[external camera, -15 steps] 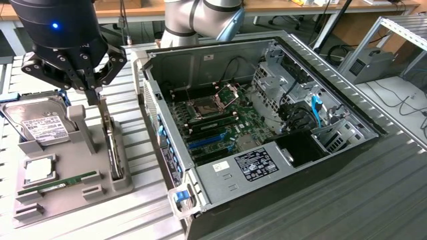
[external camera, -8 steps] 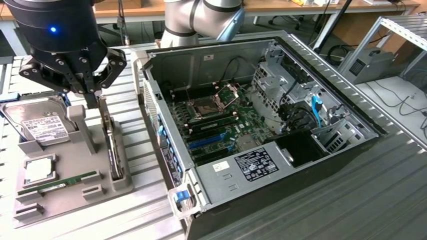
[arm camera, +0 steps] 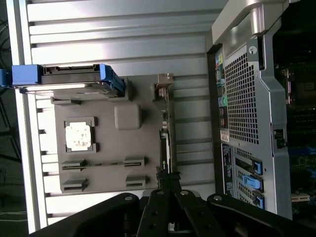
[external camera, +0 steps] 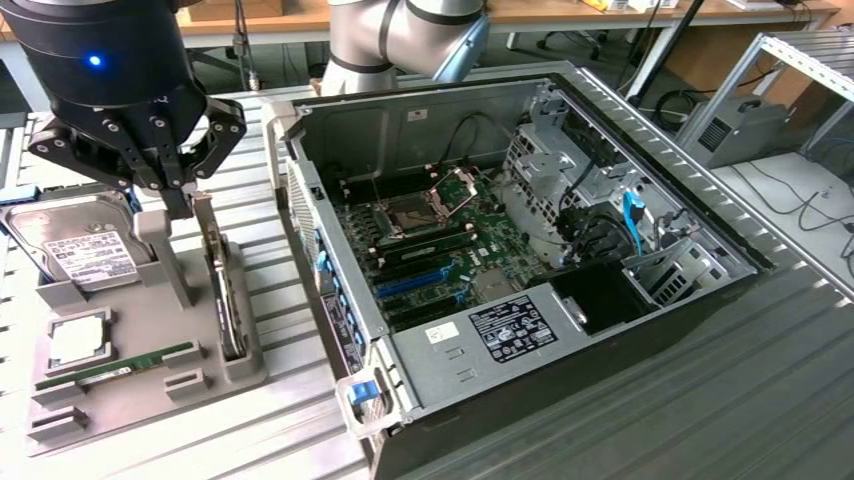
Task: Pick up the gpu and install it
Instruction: 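Pick up the gpu and move the gpu toward the slot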
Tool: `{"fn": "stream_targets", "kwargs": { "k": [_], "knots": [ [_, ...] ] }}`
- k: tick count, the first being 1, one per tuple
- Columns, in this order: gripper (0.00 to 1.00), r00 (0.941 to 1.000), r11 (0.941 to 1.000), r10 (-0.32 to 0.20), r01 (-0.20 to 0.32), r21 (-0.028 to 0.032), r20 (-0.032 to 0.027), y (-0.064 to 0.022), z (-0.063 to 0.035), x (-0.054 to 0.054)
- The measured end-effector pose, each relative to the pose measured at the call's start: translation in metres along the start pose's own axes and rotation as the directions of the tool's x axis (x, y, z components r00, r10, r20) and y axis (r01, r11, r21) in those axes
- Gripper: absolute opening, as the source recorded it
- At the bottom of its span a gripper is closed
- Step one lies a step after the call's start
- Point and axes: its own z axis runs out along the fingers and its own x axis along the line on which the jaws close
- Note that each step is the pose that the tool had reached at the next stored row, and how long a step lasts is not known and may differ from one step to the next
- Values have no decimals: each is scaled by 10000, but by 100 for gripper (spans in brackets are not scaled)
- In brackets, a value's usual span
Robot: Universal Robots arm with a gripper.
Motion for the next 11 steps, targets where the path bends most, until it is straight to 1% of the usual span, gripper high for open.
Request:
{"fn": "stream_targets", "kwargs": {
  "k": [9,10,11],
  "knots": [
    [11,10000,10000,0,0,0,0,0,0,0],
    [11,10000,10000,0,0,0,0,0,0,0],
    [17,10000,10000,0,0,0,0,0,0,0]
  ]
}}
